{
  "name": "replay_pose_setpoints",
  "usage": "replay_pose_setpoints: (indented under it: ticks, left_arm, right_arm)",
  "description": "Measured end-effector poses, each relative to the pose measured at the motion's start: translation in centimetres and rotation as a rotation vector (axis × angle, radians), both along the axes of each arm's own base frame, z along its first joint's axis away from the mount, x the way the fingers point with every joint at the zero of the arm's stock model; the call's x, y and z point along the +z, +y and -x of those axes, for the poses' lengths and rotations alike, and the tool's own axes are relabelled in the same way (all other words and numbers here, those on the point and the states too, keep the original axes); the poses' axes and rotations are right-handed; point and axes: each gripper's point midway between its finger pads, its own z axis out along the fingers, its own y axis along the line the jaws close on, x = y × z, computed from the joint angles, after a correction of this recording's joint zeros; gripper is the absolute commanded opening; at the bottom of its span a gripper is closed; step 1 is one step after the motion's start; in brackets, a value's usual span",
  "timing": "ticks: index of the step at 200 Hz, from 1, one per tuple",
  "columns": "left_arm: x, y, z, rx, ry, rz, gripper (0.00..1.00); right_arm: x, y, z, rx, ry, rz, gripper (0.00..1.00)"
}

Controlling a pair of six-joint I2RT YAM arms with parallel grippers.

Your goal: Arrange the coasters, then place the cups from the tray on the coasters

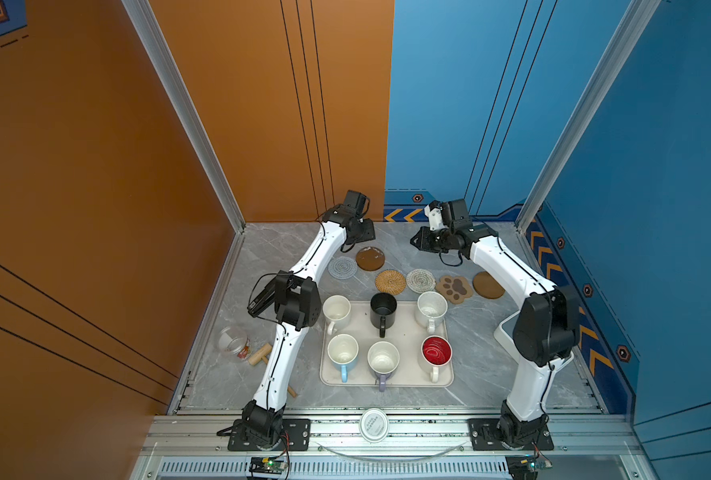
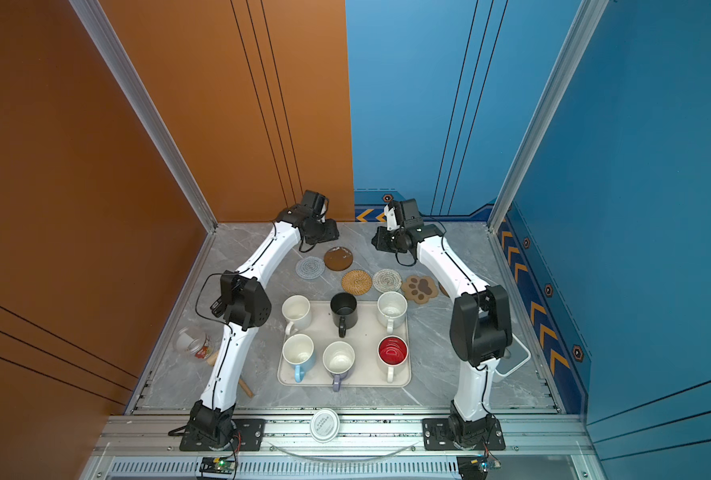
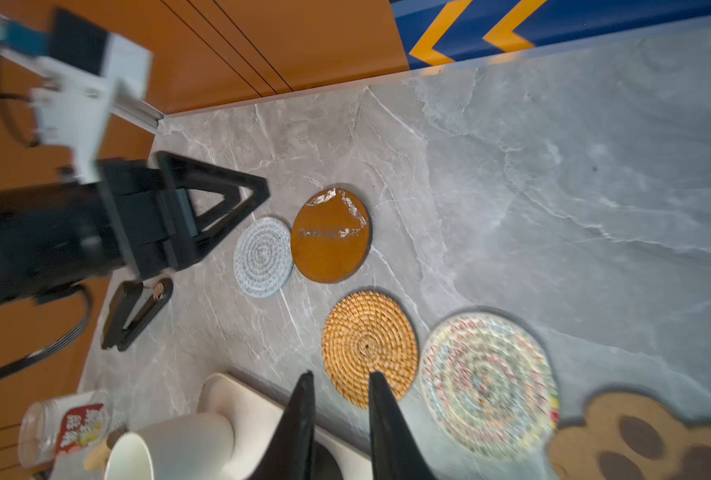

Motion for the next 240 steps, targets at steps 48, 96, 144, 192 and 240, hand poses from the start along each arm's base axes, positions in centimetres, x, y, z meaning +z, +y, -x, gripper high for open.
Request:
replay_pose_setpoints:
  ticks: [48, 96, 144, 192, 240]
  left_arm:
    - [-0.2, 4.0, -1.6, 0.072, 0.007, 0.03, 0.27]
    - [-5.0, 4.9, -1.7, 0.083, 0.094, 0.026, 0.27]
    - [-8.2, 4.4, -1.7, 0.081, 0.145, 0.05, 0.27]
    - [-9.0, 4.5, -2.4, 0.092, 0.14, 0.083, 0.27]
    - [-10.8, 4.5, -2.5, 0.101, 0.168, 0.099, 0.27]
  right_arm:
    - [-6.0, 3.5, -4.8, 0.047, 0.098, -0.077, 0.02]
    - [-9.1, 5.1, -6.2, 0.057, 0.162, -0.114, 0.02]
    - [-11.1, 5.8, -7.1, 0.067, 0.198, -0.142, 0.0]
    - [-14.4, 5.2, -7.0, 0.044, 0.271, -0.14, 0.0]
    - [-15.3, 5.3, -7.3, 0.044, 0.29, -0.16, 0.0]
